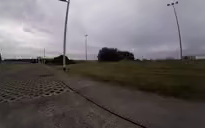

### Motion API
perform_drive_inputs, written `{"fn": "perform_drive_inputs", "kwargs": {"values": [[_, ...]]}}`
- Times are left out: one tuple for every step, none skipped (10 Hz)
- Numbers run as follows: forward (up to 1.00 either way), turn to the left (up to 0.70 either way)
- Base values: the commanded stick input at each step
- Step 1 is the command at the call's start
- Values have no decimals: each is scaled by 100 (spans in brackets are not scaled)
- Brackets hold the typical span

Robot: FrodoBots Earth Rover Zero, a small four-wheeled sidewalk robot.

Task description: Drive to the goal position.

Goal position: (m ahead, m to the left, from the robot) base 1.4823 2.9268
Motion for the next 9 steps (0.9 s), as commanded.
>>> {"fn": "perform_drive_inputs", "kwargs": {"values": [[85, 0], [85, 3], [85, 11], [85, 19], [85, 27], [85, 34], [85, 34], [85, 34], [85, 34]]}}
